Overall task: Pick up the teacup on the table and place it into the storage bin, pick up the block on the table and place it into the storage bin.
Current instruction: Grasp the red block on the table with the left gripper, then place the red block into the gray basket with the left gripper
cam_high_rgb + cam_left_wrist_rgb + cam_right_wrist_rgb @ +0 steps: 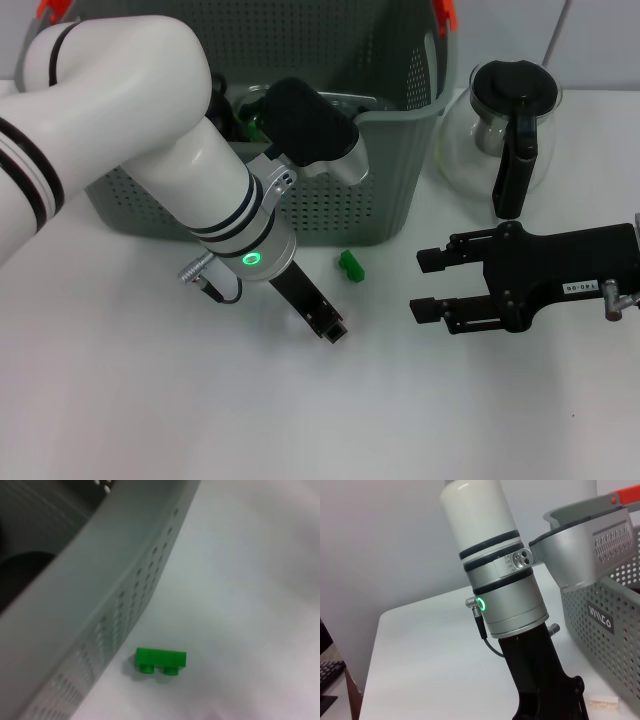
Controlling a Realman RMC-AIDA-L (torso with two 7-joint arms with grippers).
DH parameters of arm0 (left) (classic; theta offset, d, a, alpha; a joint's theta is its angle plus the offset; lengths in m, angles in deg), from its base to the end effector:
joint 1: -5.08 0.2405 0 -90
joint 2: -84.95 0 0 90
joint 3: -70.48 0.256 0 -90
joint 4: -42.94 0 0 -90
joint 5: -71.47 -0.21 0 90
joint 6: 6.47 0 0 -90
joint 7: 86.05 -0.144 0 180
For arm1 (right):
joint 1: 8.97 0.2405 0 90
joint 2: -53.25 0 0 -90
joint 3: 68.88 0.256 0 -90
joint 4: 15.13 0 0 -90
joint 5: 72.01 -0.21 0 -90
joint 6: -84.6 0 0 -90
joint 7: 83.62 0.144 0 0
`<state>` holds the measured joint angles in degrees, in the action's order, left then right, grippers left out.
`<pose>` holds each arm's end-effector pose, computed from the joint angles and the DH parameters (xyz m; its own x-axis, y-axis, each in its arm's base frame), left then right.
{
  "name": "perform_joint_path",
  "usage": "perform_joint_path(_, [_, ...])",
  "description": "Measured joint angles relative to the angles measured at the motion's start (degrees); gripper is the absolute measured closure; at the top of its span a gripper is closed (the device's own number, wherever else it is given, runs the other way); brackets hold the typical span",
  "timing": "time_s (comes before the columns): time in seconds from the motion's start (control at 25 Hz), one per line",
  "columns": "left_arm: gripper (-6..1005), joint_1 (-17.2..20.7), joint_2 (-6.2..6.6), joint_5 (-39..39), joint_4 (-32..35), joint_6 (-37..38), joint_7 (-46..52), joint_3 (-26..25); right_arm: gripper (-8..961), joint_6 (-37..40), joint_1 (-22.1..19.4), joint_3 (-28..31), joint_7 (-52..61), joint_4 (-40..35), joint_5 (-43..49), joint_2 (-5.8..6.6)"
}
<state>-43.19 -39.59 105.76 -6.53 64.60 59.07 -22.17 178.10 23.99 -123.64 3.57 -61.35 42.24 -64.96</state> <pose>-0.1583 0.3659 -0.1062 0.7680 0.5751 -0.2818 0.4902 -0.8110 -0.3193 0.2176 0.3329 -0.0077 0.9001 -0.2763 -0.3368 -0.2932 -0.9561 0.0010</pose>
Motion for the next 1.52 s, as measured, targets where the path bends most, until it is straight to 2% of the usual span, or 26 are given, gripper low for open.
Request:
perform_joint_path(0.4, [618, -0.41, 0.0, -0.34, 0.71, -0.44, 0.07, 0.25, 277, 0.02, 0.0, 0.0, 0.0, 0.0, 0.0, 0.0])
perform_joint_path(1.16, [748, -1.14, 0.17, -0.46, 1.7, -0.59, -0.08, 0.26, 277, 0.01, 0.0, 0.0, 0.0, -0.01, 0.08, 0.02])
perform_joint_path(1.4, [905, -1.29, 0.18, -0.55, 1.59, -0.14, -0.13, 0.28, 276, 0.37, 0.0, 0.0, 0.0, 0.0, 0.09, 0.06])
perform_joint_path(1.52, [898, -1.3, 0.18, -0.55, 1.49, 0.03, -0.2, 0.28, 276, 0.53, 0.03, 0.0, 0.0, -0.01, 0.08, 0.08])
